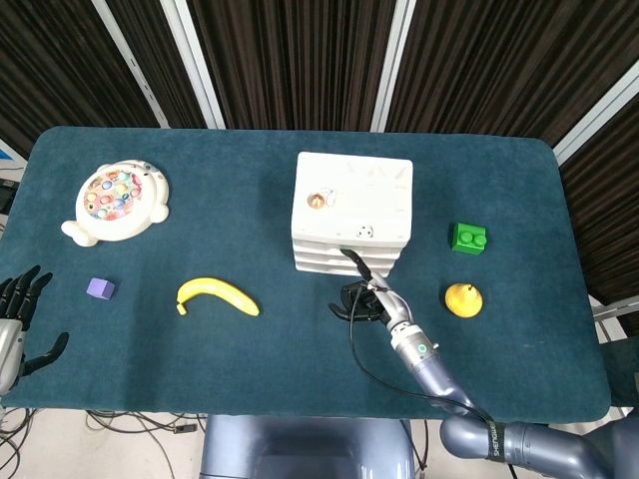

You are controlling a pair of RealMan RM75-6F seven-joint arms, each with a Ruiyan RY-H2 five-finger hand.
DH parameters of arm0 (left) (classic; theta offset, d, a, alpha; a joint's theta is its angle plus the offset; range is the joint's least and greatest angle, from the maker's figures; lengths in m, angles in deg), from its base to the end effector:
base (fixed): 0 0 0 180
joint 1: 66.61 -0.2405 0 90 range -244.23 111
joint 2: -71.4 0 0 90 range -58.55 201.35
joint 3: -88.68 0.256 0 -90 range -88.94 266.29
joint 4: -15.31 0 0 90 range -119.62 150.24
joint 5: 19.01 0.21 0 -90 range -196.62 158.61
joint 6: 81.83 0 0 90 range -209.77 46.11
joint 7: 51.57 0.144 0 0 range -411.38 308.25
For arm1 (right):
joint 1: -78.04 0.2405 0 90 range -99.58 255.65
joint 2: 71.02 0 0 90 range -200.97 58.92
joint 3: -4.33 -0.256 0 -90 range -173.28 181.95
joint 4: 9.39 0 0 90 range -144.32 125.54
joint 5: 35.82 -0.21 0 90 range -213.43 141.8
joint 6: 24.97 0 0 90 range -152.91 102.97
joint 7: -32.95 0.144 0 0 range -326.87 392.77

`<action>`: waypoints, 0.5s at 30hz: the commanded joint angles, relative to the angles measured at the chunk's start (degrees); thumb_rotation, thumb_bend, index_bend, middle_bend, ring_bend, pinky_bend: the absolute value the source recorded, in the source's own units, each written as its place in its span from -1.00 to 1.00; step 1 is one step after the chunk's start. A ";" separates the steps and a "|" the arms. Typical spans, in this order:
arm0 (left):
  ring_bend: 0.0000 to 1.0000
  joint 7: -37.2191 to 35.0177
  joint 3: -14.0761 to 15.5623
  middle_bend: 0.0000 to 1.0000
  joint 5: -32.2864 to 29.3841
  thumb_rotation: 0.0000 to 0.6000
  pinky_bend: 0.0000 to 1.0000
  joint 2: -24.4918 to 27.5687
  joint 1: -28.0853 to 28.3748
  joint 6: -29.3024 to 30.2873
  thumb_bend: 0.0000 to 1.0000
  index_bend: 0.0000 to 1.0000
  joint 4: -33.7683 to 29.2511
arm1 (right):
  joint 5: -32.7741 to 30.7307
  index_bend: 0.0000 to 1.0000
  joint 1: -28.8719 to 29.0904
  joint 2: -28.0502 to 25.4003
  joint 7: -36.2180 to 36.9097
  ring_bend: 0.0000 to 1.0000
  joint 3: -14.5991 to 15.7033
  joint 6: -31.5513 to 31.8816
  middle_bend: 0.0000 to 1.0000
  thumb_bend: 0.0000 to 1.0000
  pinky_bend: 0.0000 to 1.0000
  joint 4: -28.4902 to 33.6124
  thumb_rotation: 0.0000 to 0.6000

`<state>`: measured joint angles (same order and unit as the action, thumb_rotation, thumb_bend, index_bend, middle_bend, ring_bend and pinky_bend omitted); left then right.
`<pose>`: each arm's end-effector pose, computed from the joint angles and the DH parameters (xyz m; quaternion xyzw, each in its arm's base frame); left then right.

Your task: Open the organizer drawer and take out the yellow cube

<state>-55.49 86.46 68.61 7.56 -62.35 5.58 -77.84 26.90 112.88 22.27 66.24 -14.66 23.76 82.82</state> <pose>-0.3052 0.1752 0.1616 -0.5801 -0.3985 -0.4228 0.5709 -0.1196 -0.3156 -0.0346 0.4076 -0.7429 0.5174 0.1195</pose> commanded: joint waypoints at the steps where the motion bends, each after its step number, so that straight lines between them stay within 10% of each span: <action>1: -1.00 0.03 0.02 -1.00 0.02 1.00 -1.00 0.01 -0.03 0.03 -0.39 -0.91 -0.02 | -0.11 -1.00 0.28 0.29 0.11 0.75 -0.25 -0.30 0.57 -0.29 0.98 -0.26 1.00; 15: -1.00 0.14 -0.08 -1.00 -0.23 1.00 -1.00 0.03 -0.03 -0.08 -0.39 -0.91 0.04 | -1.32 -1.00 1.48 0.72 0.07 0.75 -1.51 -2.07 0.59 -0.29 0.98 -0.65 1.00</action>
<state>-55.36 86.38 68.38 7.59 -62.38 5.50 -77.81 25.67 114.27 23.05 66.22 -16.07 21.85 82.21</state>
